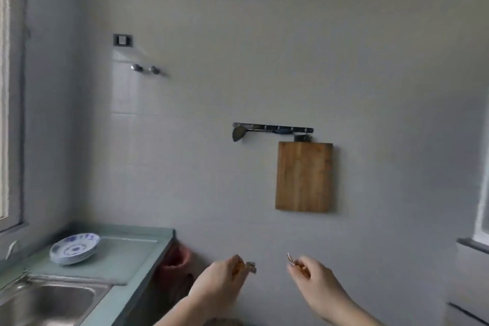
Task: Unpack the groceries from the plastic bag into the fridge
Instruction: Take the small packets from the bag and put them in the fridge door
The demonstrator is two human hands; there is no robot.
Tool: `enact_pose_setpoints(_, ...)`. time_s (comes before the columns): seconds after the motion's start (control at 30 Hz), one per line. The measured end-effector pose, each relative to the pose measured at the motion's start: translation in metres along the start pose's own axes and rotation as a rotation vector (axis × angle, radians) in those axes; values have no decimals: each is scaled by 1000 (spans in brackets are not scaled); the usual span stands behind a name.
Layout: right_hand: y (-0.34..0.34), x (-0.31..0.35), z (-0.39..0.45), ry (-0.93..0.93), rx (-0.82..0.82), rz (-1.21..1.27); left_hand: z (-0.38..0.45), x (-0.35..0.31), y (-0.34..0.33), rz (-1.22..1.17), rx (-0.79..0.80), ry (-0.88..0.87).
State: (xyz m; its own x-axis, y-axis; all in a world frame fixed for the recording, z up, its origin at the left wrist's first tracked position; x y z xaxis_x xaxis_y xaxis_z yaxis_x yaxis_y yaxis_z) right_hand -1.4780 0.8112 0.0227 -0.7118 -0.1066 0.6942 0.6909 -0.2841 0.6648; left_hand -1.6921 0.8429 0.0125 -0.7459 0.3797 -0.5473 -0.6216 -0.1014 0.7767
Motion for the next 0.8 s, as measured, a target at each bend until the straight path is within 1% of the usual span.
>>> enact_pose_setpoints(0.17,58,-43,-5,-108,-174,-78,52,-55,-52,-107,121,-197)
enact_pose_setpoints(0.23,68,-52,-9,-150,-237,-104,68,-72,-71,-152,185,-285)
enact_pose_setpoints(0.33,75,-66,-18,-236,-289,-148,85,-95,-98,-203,273,-407)
enact_pose_setpoints(0.43,91,-83,-38,-341,-361,-120,91,-124,-124,-270,344,-491)
enact_pose_setpoints(0.6,147,-95,-105,-483,-496,-195,69,-194,-167,-341,461,-645)
enact_pose_setpoints(0.73,200,-97,-172,-580,-605,-229,27,-265,-187,-433,557,-738)
enact_pose_setpoints(0.8,223,-98,-203,-617,-641,-225,2,-297,-193,-442,587,-793)
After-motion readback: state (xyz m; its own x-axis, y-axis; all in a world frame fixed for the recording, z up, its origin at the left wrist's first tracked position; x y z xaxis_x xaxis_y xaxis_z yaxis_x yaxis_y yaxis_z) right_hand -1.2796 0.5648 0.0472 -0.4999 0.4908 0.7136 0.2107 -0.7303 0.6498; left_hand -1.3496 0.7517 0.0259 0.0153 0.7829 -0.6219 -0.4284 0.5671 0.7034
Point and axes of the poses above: each hand's wrist, its own z-axis towards the middle knuckle, its own y-axis out of the back of the hand, x = y × z, the point moved 10 cm from there along z, towards the middle knuckle
